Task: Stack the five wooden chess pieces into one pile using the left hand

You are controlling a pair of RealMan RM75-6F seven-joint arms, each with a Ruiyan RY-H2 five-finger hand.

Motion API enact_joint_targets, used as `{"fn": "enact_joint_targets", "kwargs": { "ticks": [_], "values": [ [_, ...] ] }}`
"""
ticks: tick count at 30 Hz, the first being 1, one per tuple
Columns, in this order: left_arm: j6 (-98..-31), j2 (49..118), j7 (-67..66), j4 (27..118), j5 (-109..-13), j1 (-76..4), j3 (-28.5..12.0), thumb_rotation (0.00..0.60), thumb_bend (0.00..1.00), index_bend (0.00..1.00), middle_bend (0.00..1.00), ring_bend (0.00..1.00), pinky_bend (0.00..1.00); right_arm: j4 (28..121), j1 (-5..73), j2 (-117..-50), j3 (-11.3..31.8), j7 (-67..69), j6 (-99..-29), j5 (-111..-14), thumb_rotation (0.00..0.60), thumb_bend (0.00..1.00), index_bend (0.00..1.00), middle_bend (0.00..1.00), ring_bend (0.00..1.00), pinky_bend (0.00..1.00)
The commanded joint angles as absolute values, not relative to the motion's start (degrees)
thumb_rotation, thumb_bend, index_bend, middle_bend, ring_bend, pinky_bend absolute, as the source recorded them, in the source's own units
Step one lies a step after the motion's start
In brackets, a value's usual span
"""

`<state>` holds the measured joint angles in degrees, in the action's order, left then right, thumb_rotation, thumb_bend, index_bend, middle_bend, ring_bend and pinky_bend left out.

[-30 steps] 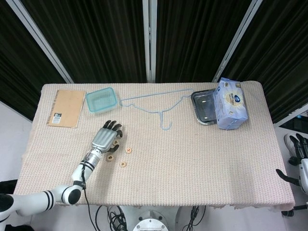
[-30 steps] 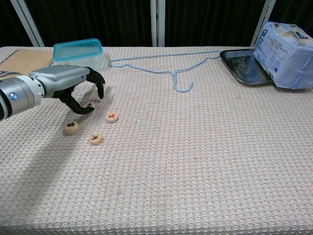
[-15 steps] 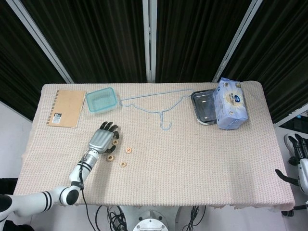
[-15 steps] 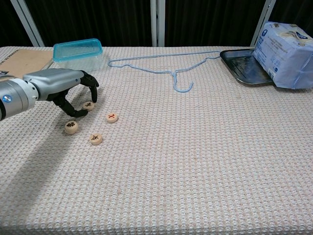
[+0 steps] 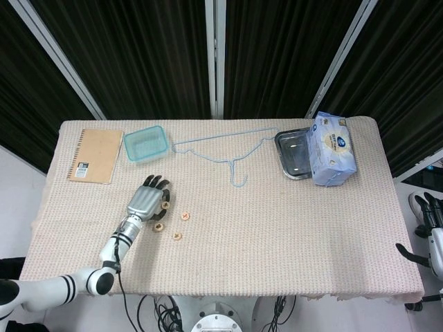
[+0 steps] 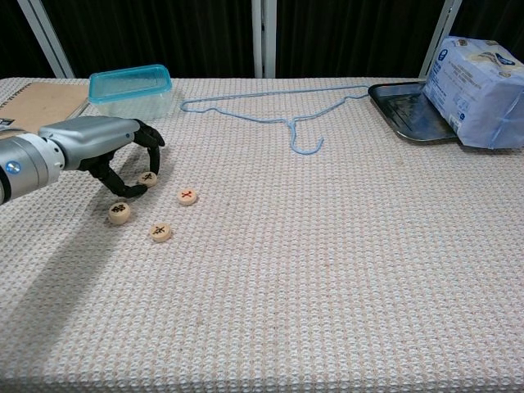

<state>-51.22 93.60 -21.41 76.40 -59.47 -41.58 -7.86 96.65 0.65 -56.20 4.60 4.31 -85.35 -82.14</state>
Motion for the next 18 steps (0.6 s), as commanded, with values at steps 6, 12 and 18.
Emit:
{"fn": "enact_joint_targets", "kwargs": {
  "ticks": [6, 12, 18],
  "values": [
    [-52.0, 93.6, -20.9, 76.7, -60.1, -41.6, -8.1, 0.6, 0.32, 0.5, 0.12, 0.0, 0.0, 96.7, 0.7, -56.2, 4.7, 4.3, -85.3, -82.0, 0.6, 0.08, 0.0, 0.0, 0.0, 0.0],
    [-53.4, 92.5, -20.2, 78.9, -61.1, -41.3, -8.5, 0.6, 0.32, 0.5, 0.12, 0.0, 0.0, 96.8, 0.7, -56.2, 4.6, 4.3, -85.2, -82.1, 0.6, 0.08, 0.0, 0.0, 0.0, 0.0],
    [-54.8, 89.1, -19.8, 84.8, -62.4, -40.3, -8.1, 0.6, 0.32, 0.5, 0.12, 0.0, 0.0, 96.8, 0.7, -56.1, 4.5, 4.4, -85.1, -82.3, 0.6, 0.08, 0.0, 0.0, 0.0, 0.0]
  ]
}}
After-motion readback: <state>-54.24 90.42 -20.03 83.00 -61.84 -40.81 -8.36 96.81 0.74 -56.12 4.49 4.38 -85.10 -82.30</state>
